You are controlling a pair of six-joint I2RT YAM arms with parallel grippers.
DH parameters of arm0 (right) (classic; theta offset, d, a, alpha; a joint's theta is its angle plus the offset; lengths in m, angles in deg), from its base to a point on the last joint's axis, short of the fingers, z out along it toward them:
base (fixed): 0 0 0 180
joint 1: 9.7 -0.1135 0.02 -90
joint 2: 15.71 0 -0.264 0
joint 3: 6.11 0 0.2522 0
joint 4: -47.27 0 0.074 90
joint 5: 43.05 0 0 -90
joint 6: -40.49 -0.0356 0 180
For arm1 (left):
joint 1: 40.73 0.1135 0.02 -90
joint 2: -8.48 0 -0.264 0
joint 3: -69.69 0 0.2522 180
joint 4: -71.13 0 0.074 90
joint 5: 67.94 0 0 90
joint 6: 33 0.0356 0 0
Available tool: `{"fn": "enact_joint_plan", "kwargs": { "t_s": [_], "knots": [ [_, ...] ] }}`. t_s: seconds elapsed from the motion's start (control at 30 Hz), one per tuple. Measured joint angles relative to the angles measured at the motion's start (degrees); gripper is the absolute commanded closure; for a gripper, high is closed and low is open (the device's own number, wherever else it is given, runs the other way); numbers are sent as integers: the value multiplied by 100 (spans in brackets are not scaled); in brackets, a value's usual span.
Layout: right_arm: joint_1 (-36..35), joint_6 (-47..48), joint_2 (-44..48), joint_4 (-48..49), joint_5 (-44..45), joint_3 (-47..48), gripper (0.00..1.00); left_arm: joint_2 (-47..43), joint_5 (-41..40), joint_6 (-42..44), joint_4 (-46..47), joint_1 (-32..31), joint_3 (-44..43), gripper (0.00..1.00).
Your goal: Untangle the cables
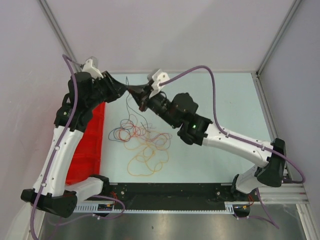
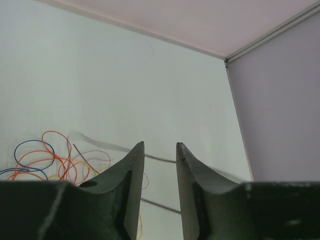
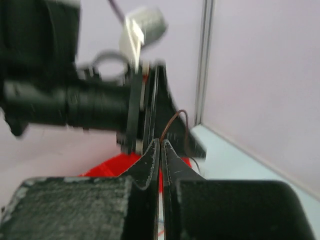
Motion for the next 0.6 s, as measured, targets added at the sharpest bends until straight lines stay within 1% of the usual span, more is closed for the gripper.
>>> {"fn": "enact_joint_plan", "kwargs": {
  "t_s": [0.1, 0.23, 0.4, 0.47, 0.6],
  "knots": [
    [205, 52, -76, -369, -175, 841, 100, 79, 160, 48, 20, 61, 168, 54],
    [369, 271, -442, -824, -332, 2236, 100, 59, 260, 186, 57, 63, 494, 36],
    [487, 442, -1235, -1523, -549, 4028, 100, -273, 251, 466, 107, 72, 979, 29],
    [577, 452, -1681, -1808, -608, 4837, 100, -579, 90, 592, 109, 72, 1150, 28],
    [737, 452, -2426, -2190, -739, 5928, 100, -1377, -330, 702, 90, 74, 1377, 27]
  ]
}}
